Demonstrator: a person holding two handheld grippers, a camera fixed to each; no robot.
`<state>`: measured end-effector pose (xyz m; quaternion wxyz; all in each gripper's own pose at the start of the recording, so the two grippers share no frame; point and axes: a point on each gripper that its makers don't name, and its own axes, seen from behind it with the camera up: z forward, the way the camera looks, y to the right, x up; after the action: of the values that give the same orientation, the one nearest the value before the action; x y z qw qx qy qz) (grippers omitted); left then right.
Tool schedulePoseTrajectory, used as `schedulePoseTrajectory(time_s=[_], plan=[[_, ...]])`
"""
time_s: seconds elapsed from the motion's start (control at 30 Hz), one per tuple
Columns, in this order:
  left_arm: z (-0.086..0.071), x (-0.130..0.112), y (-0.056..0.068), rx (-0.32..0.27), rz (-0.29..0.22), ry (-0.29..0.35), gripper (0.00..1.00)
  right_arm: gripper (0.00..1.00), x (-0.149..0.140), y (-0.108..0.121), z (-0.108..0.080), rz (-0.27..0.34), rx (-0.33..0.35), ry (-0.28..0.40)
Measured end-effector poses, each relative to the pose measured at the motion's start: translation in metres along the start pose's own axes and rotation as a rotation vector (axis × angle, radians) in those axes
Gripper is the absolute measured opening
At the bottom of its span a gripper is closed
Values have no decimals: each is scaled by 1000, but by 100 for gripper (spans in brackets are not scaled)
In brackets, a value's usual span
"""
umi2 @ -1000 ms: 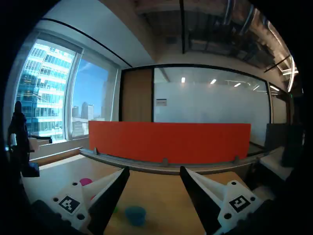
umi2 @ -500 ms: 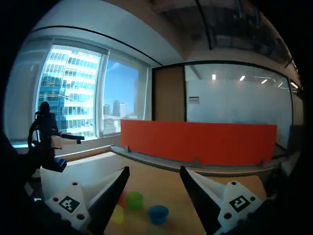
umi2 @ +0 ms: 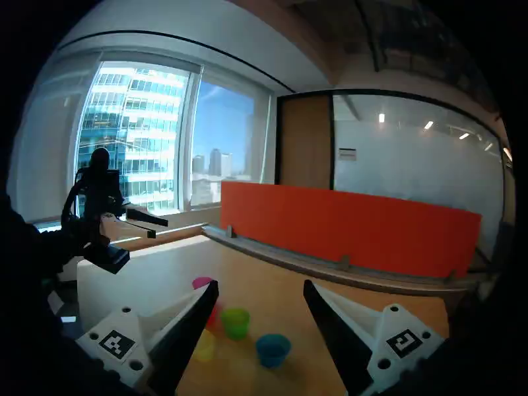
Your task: Pour water
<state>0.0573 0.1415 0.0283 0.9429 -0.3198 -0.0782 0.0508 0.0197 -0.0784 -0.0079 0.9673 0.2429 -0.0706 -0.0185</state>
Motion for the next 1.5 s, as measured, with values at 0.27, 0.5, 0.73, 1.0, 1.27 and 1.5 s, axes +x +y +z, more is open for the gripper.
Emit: schedulePoseTrajectory(time_s=[0.27, 0.5, 0.73, 1.0, 1.27, 1.5], plan=[[15, -13, 10, -73, 46, -82, 100, 100, -21, -1, 6, -1, 36, -84], [29, -32, 22, -127, 81, -158, 100, 100, -34, 1, 13, -14, 51, -137], [44, -58, 34, -175, 106, -229, 100, 100, -52, 2, 21, -16, 72, -173], [63, -89, 40, -222, 119, -320, 100, 100, -80, 5, 37, -8, 92, -219], [82, -120, 37, -260, 138, -415, 100, 100, -107, 13, 54, 4, 101, -252], [103, -144, 34, -295, 178, -501, 100, 100, -126, 19, 65, 26, 110, -269]])
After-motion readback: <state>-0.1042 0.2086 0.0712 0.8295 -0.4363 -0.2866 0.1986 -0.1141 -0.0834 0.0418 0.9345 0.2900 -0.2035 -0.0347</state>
